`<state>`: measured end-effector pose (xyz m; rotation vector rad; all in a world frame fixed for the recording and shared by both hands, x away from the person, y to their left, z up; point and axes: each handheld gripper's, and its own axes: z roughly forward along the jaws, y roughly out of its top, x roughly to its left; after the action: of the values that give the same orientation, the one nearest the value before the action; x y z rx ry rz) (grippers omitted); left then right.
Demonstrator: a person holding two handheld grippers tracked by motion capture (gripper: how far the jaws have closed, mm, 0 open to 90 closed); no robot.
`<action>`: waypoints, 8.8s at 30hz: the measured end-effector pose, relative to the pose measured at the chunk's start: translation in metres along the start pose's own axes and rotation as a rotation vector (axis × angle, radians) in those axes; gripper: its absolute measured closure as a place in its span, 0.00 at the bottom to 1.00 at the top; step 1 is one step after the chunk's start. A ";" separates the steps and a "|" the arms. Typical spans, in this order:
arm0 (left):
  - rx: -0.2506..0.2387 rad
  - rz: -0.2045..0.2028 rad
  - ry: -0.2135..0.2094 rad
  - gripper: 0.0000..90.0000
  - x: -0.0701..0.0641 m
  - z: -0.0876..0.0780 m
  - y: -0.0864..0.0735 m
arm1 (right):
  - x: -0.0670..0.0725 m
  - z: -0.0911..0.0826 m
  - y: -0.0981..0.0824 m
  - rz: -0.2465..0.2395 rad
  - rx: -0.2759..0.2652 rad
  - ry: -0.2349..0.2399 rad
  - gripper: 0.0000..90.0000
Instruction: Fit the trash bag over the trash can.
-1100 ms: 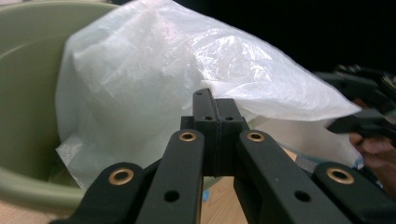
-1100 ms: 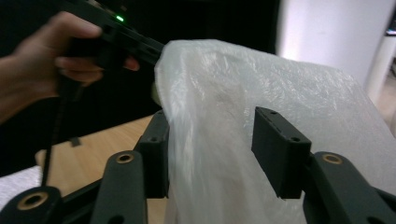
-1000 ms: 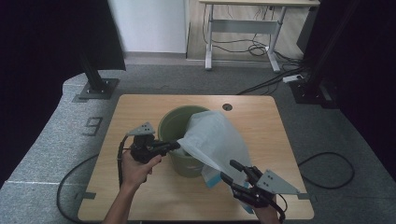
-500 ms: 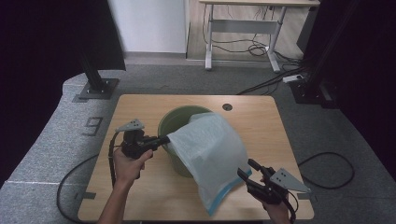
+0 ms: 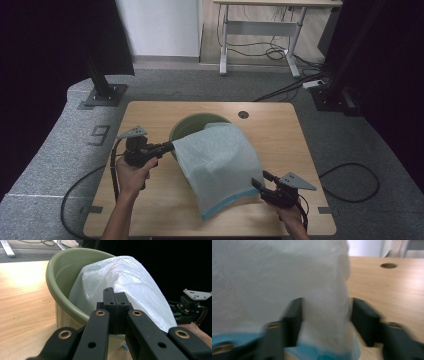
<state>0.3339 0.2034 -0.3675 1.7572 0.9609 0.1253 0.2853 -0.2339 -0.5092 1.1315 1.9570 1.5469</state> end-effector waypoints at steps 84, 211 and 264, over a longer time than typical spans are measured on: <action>0.123 0.275 -0.075 0.59 -0.067 0.046 -0.003 | 0.065 -0.015 0.107 -0.066 -0.193 0.141 0.98; -0.076 0.040 -0.020 1.00 -0.021 0.020 0.033 | 0.060 -0.036 0.055 -0.114 -0.193 -0.020 0.99; 0.005 0.182 -0.169 1.00 -0.068 0.059 0.023 | 0.069 -0.031 0.066 -0.151 -0.169 0.012 0.99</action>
<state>0.3313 0.1128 -0.3482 1.8269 0.6800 0.0891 0.2448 -0.1945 -0.4260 0.8874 1.8339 1.6064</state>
